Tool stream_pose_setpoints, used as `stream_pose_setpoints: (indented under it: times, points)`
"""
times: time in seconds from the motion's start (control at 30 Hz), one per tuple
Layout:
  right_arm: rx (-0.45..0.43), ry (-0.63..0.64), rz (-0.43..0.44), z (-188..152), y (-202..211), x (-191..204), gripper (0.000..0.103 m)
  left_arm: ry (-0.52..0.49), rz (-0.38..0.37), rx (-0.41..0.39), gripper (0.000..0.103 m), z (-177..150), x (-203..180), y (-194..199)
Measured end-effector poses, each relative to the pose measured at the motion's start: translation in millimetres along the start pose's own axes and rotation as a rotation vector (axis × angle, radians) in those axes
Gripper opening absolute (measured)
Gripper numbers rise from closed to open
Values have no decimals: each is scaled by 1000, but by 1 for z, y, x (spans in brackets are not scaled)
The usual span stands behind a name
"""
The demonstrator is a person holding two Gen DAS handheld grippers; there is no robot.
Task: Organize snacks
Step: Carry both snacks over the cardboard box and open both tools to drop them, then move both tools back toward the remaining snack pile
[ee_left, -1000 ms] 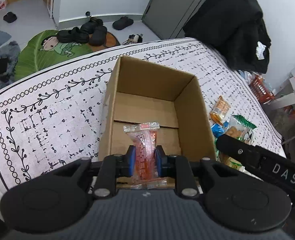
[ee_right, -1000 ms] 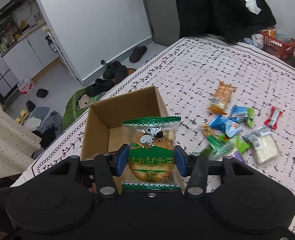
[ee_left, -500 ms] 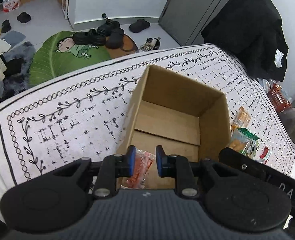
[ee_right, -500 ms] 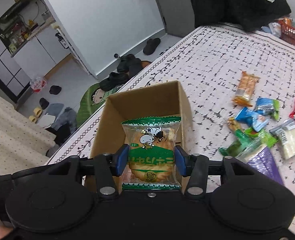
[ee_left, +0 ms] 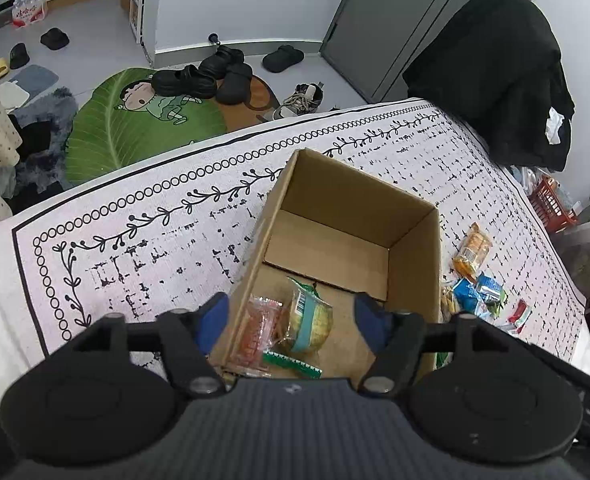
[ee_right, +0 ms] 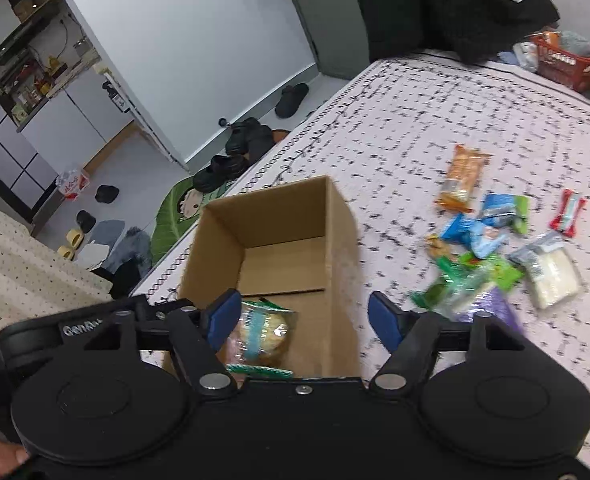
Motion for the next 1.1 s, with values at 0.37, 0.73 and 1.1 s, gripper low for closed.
stream_pose_setpoints:
  times: [0.37,0.73,1.1]
  points:
    - [-41,-25,-76,-12,49,-57,94,-54,-12,-41,103,-14,-26,23]
    - [-106,-69,-93,-22,84,-100,100,-124,-86,-54,103,-37,-71,41]
    - [-147,-128,-84,-30,103,-139,101,-163,-89,-45,103,-59,-108,46]
Point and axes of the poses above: each gripper's, at about its wrist camera, not at the fingertips, and y roughly against the way its jaws point, x to its left, z to its top, the point moved 8 cm from there along -y, roughly the way its jaws point, and after that the axes turned 6 degrees about z, right-handed, at the moved point
